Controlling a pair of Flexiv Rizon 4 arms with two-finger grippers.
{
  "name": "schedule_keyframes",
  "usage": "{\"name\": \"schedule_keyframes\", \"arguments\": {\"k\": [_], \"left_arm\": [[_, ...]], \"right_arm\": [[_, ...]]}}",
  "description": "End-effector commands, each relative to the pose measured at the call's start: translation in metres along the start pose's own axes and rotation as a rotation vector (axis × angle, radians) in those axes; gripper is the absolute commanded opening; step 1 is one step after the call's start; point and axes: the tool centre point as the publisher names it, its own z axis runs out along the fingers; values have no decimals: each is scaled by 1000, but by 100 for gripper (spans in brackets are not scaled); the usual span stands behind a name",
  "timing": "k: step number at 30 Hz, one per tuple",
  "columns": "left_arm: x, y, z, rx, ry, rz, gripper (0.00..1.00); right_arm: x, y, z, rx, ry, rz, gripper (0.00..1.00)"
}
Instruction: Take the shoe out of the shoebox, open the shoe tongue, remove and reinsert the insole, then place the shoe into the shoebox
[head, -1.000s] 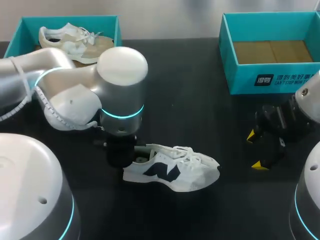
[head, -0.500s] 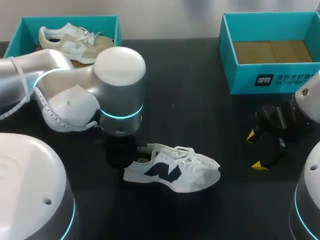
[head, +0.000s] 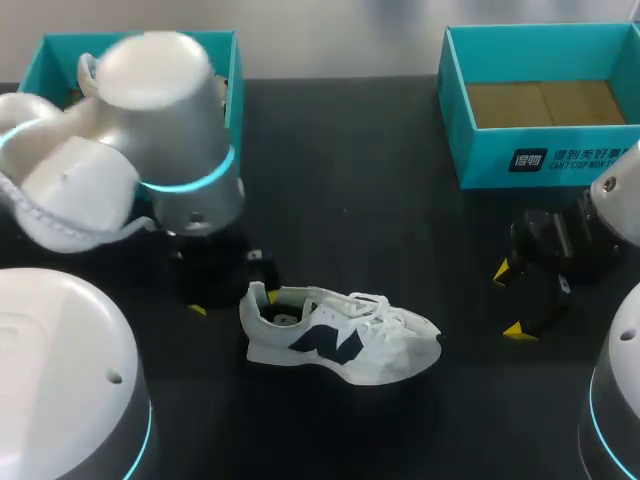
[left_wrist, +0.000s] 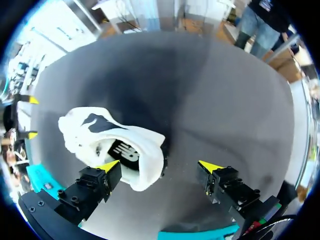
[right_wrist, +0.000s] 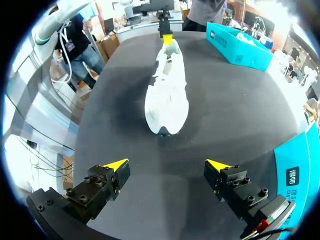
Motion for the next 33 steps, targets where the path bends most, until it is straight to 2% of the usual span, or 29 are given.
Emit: {"name": "schedule_keyframes", "arguments": {"k": [1, 6, 22, 23, 25, 27, 28, 30, 33], "left_arm": [[50, -9, -38, 75, -263, -105, 100], [64, -22, -44, 189, -369, -229, 100], [64, -22, -44, 189, -369, -229, 100], [65, -22, -39, 225, -390, -313, 100], [68, -20, -26, 225, -390, -425, 100], [72, -14, -16, 298, -416, -545, 100], [76, -12, -12, 308, -438, -587, 100], [81, -4, -10, 378, -497, -695, 100], [89, 5, -11, 431, -596, -787, 100]], "right_arm": [[0, 1, 1, 3, -1, 1, 100], [0, 1, 1, 3, -1, 1, 100], [0, 1, 1, 3, -1, 1, 100], [0, 1, 1, 3, -1, 1, 100], [0, 1, 1, 3, -1, 1, 100], [0, 1, 1, 3, -1, 1, 100], [0, 1, 1, 3, -1, 1, 100], [0, 1, 1, 3, -1, 1, 100], [0, 1, 1, 3, -1, 1, 100]]}}
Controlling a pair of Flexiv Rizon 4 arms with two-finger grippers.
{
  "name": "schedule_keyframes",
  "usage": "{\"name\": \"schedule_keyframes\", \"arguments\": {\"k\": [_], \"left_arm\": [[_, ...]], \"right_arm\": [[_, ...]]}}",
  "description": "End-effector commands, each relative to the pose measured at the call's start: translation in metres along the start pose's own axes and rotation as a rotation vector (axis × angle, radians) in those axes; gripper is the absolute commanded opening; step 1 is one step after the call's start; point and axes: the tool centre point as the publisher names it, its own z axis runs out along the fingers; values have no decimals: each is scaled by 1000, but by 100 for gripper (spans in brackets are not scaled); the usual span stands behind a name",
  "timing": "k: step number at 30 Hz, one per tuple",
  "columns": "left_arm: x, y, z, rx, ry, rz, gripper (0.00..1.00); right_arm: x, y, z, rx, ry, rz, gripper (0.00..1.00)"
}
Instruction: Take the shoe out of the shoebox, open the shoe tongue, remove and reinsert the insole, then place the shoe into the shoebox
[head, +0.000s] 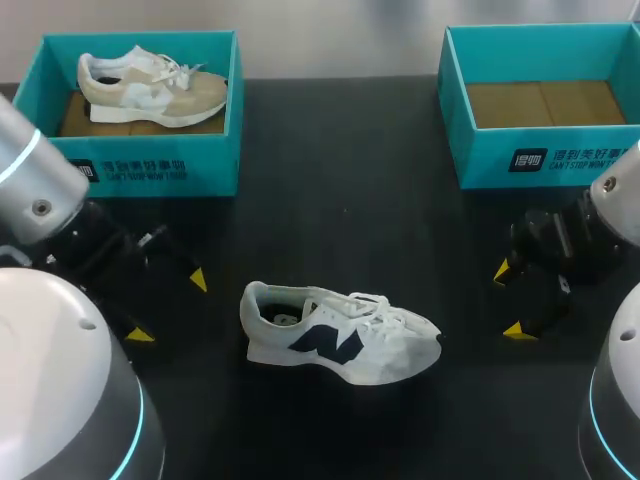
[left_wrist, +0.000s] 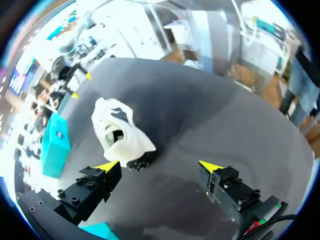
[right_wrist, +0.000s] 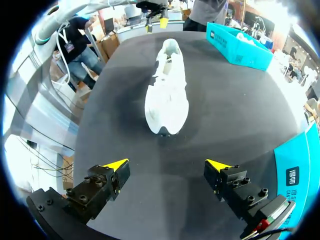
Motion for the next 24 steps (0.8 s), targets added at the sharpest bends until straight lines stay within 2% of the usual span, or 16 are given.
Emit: {"name": "schedule_keyframes", "arguments": {"k": [1, 8, 20, 21, 22, 24], "left_arm": [[5, 20, -1, 189, -247, -310, 100], [11, 33, 7, 274, -321, -543, 100], [11, 33, 7, 274, -321, -543, 100], [13, 35, 12, 220, -336, -543, 100], [16, 39, 16, 211, -348, -561, 100], [24, 45, 25, 283, -381, -599, 100]], "right_arm": [[0, 1, 1, 3, -1, 1, 100], [0, 1, 1, 3, -1, 1, 100], [0, 1, 1, 3, -1, 1, 100], [0, 1, 1, 3, -1, 1, 100], [0, 1, 1, 3, -1, 1, 100], [0, 1, 1, 3, -1, 1, 100]]}}
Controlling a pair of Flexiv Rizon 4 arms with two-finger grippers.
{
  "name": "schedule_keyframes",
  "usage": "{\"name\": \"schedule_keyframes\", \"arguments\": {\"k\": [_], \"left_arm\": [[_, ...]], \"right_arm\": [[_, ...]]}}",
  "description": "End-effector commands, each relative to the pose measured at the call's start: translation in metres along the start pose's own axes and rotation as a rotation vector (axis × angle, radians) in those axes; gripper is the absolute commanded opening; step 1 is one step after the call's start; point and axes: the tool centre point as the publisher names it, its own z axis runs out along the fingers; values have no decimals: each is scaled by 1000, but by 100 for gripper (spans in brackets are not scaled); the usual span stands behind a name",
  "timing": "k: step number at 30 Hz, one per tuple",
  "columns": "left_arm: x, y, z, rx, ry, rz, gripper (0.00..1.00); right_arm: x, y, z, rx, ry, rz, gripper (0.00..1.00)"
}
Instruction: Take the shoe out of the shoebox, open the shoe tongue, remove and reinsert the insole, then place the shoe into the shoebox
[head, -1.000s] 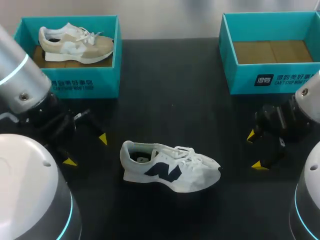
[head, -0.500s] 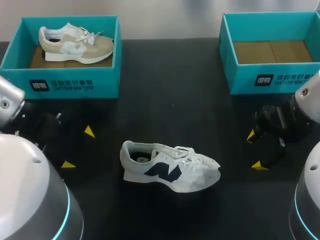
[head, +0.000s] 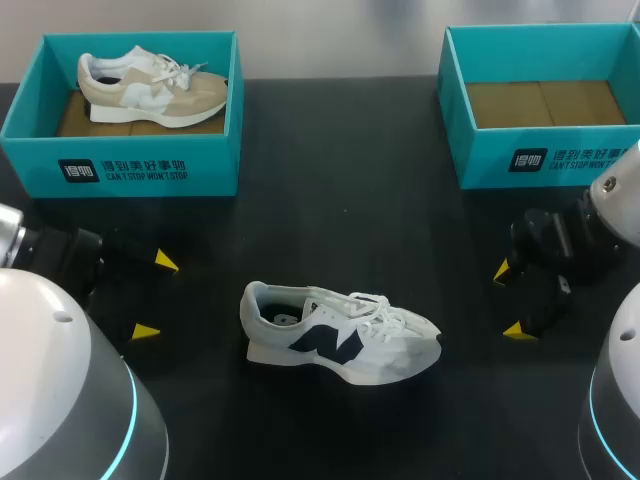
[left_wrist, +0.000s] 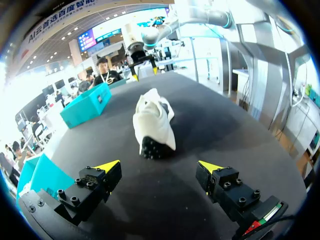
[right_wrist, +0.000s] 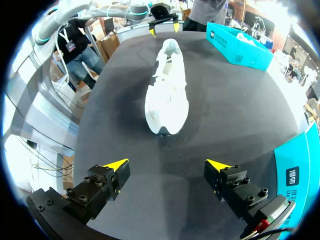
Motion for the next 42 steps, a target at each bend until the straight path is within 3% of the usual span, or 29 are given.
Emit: {"name": "schedule_keyframes", "arguments": {"k": [1, 4, 12, 24, 33, 42], "left_arm": [[13, 14, 11, 91, -86, -59, 100], [17, 27, 17, 199, -88, -108, 100], [18, 46, 32, 312, -116, -186, 100], [15, 45, 34, 317, -105, -213, 100], [1, 42, 64, 342, -90, -290, 100], [-9, 21, 94, 409, -26, -306, 100]], "right_arm": [[0, 1, 1, 3, -1, 1, 100], [0, 1, 1, 3, -1, 1, 100], [0, 1, 1, 3, -1, 1, 100], [0, 1, 1, 3, -1, 1, 100], [0, 1, 1, 3, -1, 1, 100], [0, 1, 1, 3, -1, 1, 100]]}}
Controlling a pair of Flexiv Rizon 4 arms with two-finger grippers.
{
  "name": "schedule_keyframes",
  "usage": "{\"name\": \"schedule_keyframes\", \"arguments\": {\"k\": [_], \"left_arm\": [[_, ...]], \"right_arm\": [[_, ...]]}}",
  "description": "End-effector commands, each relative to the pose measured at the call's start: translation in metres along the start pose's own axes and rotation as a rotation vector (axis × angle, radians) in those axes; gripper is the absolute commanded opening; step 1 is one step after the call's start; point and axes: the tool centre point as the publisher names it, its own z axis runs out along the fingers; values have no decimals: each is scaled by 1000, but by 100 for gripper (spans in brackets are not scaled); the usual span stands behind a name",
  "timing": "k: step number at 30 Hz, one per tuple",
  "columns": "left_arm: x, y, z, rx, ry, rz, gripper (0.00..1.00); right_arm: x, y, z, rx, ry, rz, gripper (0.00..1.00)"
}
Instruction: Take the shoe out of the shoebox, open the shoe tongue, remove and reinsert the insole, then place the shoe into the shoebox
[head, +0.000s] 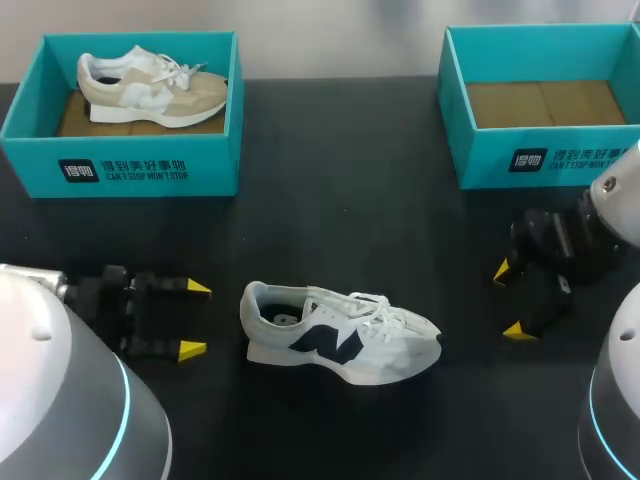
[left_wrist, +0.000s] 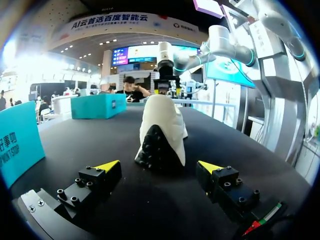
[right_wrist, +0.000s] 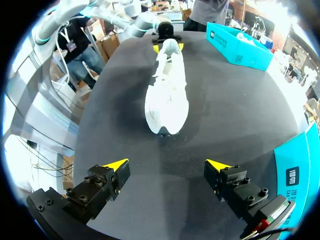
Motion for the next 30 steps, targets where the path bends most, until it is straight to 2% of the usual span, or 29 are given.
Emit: {"name": "schedule_keyframes", "arguments": {"k": [1, 4, 5, 16, 24, 30], "left_arm": [[-9, 2, 15, 19, 26, -10, 100], [-10, 2, 23, 14, 17, -22, 100], [-11, 2, 25, 34, 17, 0, 100], [-11, 2, 25, 34, 17, 0, 100], [-11, 5, 49, 9, 38, -35, 100], [-11, 2, 56, 5, 62, -31, 100]], "right_arm": [[0, 1, 1, 3, -1, 1, 100], [0, 1, 1, 3, -1, 1, 100], [0, 1, 1, 3, -1, 1, 100], [0, 1, 1, 3, -1, 1, 100], [0, 1, 1, 3, -1, 1, 100], [0, 1, 1, 3, -1, 1, 100]]}}
